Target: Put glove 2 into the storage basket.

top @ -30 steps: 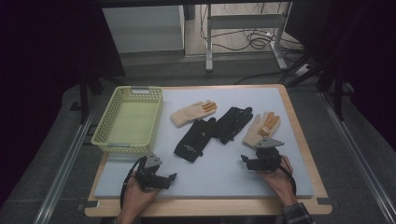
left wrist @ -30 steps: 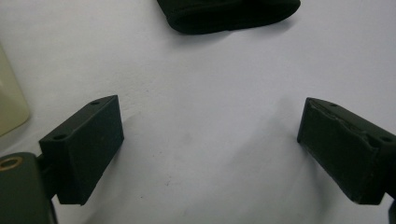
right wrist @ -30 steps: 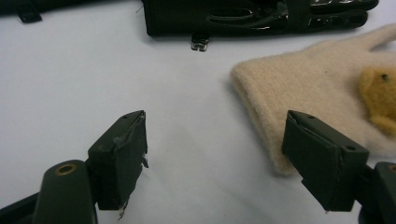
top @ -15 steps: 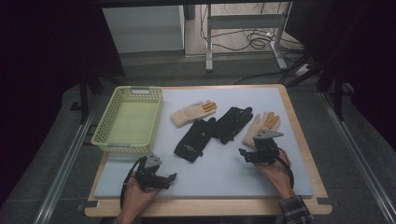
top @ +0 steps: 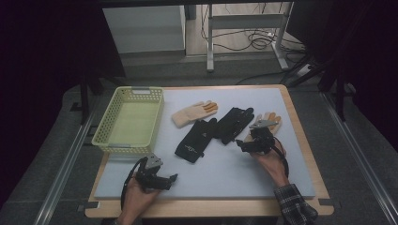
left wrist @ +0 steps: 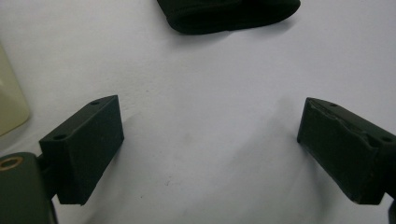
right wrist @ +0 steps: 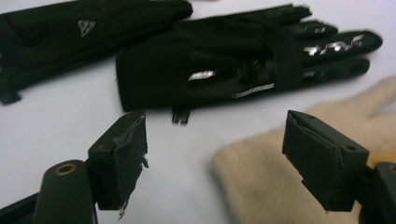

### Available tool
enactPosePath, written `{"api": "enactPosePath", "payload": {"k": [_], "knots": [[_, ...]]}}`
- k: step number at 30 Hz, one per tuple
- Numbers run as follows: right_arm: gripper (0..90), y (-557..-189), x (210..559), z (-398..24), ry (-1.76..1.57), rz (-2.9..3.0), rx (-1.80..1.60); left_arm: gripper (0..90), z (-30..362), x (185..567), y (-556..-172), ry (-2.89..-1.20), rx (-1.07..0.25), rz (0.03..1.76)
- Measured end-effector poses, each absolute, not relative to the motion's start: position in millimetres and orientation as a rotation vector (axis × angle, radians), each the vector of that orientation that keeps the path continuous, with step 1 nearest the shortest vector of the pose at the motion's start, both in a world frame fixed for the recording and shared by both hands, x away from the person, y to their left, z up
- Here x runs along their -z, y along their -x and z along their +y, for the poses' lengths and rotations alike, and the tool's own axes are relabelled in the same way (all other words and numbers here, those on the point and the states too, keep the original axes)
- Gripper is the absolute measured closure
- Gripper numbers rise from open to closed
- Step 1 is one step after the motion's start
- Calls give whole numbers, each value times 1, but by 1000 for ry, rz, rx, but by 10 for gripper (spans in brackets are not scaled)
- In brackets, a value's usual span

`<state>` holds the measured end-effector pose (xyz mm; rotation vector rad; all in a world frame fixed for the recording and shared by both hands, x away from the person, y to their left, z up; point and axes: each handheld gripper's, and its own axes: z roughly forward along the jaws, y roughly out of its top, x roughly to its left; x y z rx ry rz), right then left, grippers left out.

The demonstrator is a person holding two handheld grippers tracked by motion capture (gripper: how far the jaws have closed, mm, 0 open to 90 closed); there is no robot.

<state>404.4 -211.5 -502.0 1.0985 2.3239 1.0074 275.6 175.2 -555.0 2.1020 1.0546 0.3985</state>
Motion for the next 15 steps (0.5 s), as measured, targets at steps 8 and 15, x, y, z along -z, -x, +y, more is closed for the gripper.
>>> {"api": "enactPosePath", "payload": {"k": [8,15], "knots": [[315,-433,495,-198,-1093,2324,-1027,75,175,555,-276,-2101,-398,1055],[399,-458,496,-180,-1114,2327,-968,75,175,555,-275,-2102,-399,1054]]}}
